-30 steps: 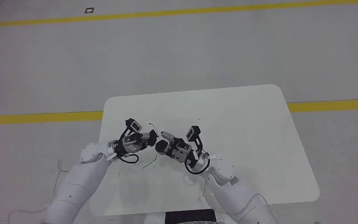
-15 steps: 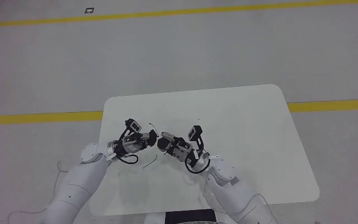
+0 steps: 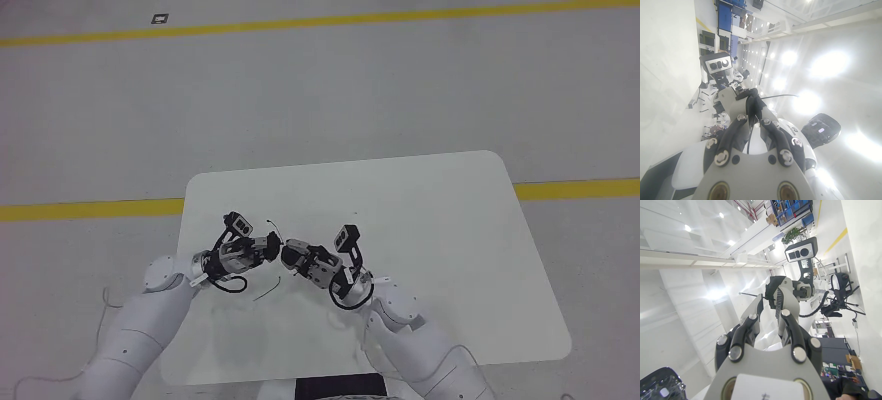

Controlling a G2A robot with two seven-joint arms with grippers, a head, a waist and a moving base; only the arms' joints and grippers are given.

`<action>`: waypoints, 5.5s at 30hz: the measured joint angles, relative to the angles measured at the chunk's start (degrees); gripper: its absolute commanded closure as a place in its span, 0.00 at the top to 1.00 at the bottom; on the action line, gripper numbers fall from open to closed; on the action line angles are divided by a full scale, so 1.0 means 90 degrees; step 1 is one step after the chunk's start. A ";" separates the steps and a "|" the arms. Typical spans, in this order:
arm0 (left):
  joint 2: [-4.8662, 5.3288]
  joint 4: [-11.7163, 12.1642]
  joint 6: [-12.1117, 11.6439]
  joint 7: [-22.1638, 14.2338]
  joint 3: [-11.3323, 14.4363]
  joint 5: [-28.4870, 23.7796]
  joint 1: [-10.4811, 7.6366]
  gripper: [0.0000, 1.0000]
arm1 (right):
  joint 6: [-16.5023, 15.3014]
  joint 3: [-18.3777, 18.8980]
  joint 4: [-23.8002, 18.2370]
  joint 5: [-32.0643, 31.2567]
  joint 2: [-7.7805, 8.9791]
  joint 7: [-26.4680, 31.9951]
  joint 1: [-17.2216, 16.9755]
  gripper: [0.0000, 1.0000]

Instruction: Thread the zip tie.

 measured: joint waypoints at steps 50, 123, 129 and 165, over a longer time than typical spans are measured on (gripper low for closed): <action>0.0000 0.0000 0.0000 0.0000 0.0000 0.0000 0.0000 0.00 | -0.0190 -0.0064 0.0080 0.0026 0.0068 -0.0227 0.0043 0.00; 0.0000 0.0000 0.0000 0.0000 0.0000 0.0000 0.0000 0.00 | -0.0316 0.0490 0.0076 0.0127 0.0293 -0.0433 -0.0223 0.00; 0.0000 0.0000 0.0000 0.0000 0.0000 0.0000 0.0000 0.00 | -0.0319 0.0468 0.0046 0.0143 0.0299 -0.0389 -0.0235 0.29; 0.0000 0.0000 0.0000 0.0000 0.0000 0.0000 0.0000 0.00 | 0.0858 -0.0311 0.0356 0.1425 0.0150 0.0227 0.0184 0.29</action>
